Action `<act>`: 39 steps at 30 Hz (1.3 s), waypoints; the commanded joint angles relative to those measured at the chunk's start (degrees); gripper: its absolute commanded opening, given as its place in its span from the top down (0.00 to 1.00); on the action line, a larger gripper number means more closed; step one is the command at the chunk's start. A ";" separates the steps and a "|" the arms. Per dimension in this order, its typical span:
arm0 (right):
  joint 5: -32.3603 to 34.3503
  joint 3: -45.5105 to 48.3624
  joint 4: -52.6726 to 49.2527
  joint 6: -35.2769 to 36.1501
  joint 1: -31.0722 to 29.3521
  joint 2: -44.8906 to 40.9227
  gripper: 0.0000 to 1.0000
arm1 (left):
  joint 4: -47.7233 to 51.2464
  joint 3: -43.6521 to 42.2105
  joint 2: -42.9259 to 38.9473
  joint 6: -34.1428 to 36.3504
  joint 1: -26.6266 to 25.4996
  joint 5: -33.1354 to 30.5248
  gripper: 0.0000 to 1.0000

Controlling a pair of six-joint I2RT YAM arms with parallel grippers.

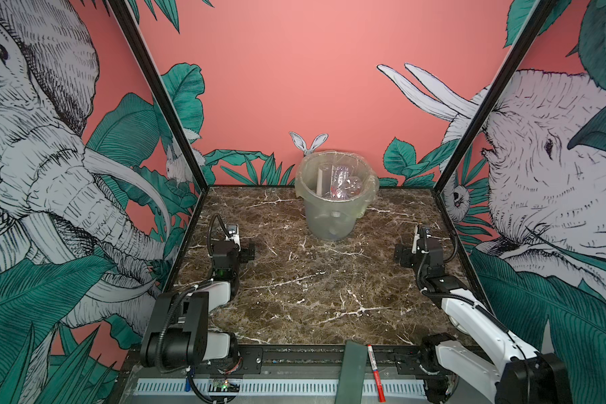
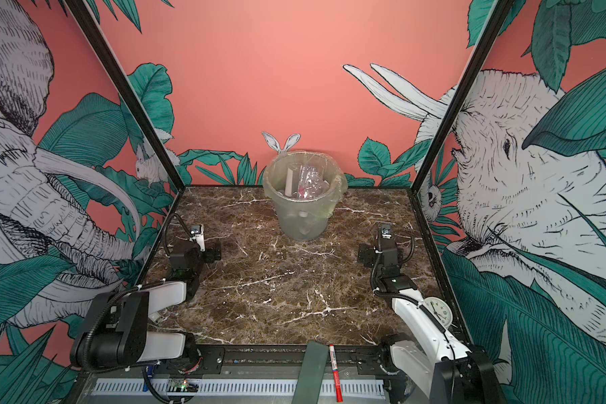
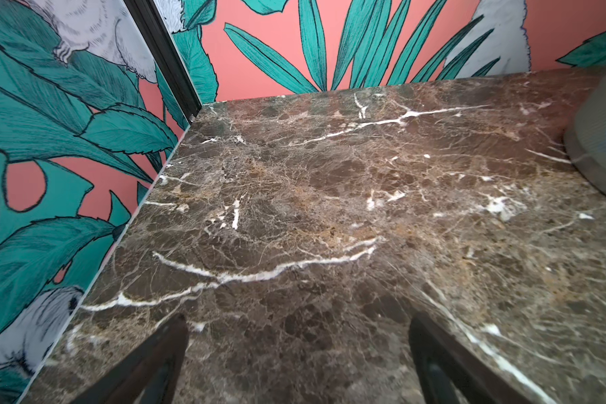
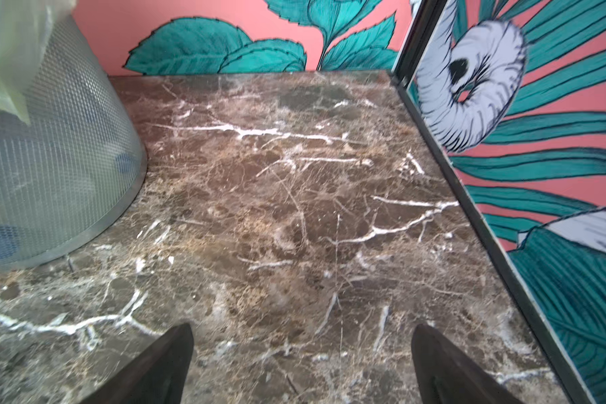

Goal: Throw the plastic bottles in the bin

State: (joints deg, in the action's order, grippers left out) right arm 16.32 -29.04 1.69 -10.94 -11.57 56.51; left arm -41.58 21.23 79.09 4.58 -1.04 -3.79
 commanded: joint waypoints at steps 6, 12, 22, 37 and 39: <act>0.84 4.41 14.26 8.46 0.19 2.68 0.01 | -11.92 0.94 10.36 1.21 1.54 9.93 0.00; -0.42 4.51 21.06 11.12 0.19 8.75 0.01 | -11.02 1.70 10.64 1.84 1.44 9.93 0.00; 1.13 6.95 36.40 15.93 1.77 18.95 0.00 | -9.22 1.93 10.02 1.91 1.13 9.44 0.00; -13.76 7.12 50.15 13.05 9.29 31.59 0.00 | -8.87 2.13 9.98 1.94 1.02 8.81 0.00; -13.08 7.45 52.30 12.45 9.29 32.39 0.01 | -8.87 2.07 10.03 2.03 0.96 8.76 0.00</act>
State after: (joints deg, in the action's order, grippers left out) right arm 5.26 -22.11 47.20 2.63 -2.22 88.38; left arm -49.91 22.39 90.26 5.67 0.05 5.08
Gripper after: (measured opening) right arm 0.993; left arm 0.995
